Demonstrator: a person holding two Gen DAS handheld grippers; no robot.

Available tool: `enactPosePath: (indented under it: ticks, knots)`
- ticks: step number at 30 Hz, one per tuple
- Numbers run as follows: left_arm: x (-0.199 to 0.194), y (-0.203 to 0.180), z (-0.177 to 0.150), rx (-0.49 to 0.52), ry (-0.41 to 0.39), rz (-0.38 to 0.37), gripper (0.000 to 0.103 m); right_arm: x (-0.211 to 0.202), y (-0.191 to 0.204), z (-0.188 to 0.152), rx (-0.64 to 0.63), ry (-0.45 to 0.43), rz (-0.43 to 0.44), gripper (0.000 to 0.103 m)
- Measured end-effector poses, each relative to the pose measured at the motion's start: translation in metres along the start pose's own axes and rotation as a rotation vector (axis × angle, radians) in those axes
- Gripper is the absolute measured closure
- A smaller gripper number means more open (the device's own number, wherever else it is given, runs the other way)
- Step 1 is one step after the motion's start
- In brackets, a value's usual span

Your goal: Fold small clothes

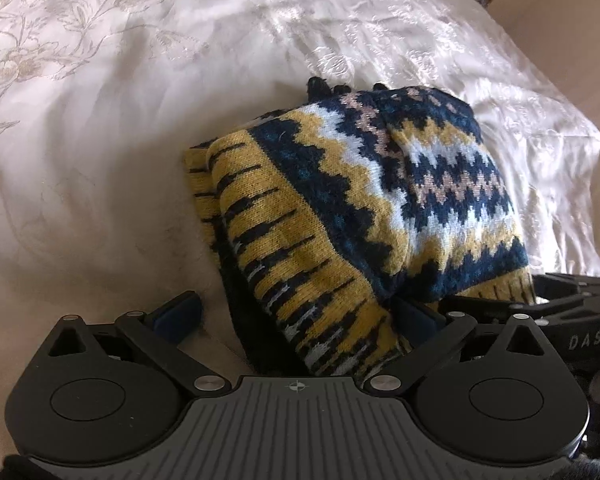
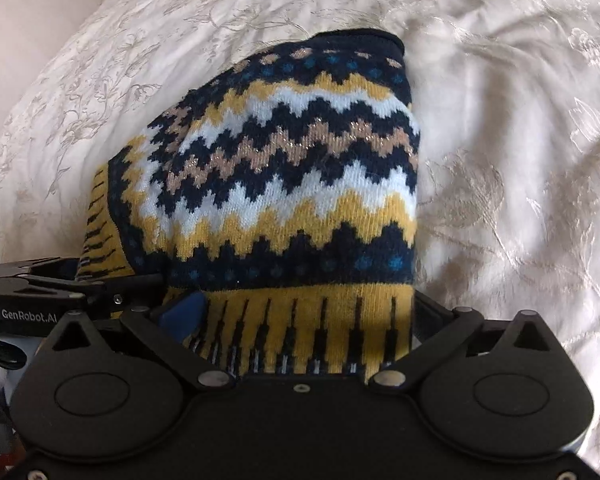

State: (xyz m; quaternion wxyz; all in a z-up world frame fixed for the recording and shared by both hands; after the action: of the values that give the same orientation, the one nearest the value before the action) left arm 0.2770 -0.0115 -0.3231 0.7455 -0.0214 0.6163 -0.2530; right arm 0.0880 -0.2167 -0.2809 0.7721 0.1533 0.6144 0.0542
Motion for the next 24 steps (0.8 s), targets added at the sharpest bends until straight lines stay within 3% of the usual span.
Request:
enactPosePath:
  ticks: [3,7,11,14,17,21,24]
  knots:
    - [-0.002,0.002,-0.002,-0.011,-0.004,-0.017,0.0,-0.005,0.0,0.001,-0.016,-0.011,0.017,0.0]
    - [-0.004,0.003,0.004,-0.031,0.052,-0.021,0.0,-0.023,-0.003,0.005,-0.02,-0.068,0.027,0.0]
    - [-0.02,-0.003,0.003,-0.077,0.027,-0.017,0.002,-0.054,-0.008,0.005,-0.004,-0.138,0.026,0.0]
    - [-0.05,-0.017,-0.003,-0.119,-0.055,0.027,0.002,-0.08,-0.013,0.003,0.014,-0.193,0.02,0.0]
    - [-0.081,-0.041,-0.009,-0.089,-0.111,0.082,0.001,-0.101,-0.017,0.0,0.019,-0.227,0.011,0.0]
    - [-0.113,-0.077,-0.013,-0.034,-0.169,0.209,0.001,-0.129,-0.017,-0.008,0.008,-0.269,-0.021,0.0]
    - [-0.129,-0.099,-0.018,-0.043,-0.204,0.23,0.001,-0.144,-0.013,-0.011,-0.015,-0.293,-0.041,0.0]
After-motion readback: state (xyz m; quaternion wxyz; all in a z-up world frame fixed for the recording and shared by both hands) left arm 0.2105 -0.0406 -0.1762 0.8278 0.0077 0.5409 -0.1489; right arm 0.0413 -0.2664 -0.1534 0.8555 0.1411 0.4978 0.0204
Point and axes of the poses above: each gripper's, at about its wrist camera, not at the fingertips, and x roughly the way its jaws point, y to its left, z to its top, the point moved 6 cm from there along x, roughly the way its jaws point, and after that the axes turned 8 degrees about y, right-handed, at the moved point
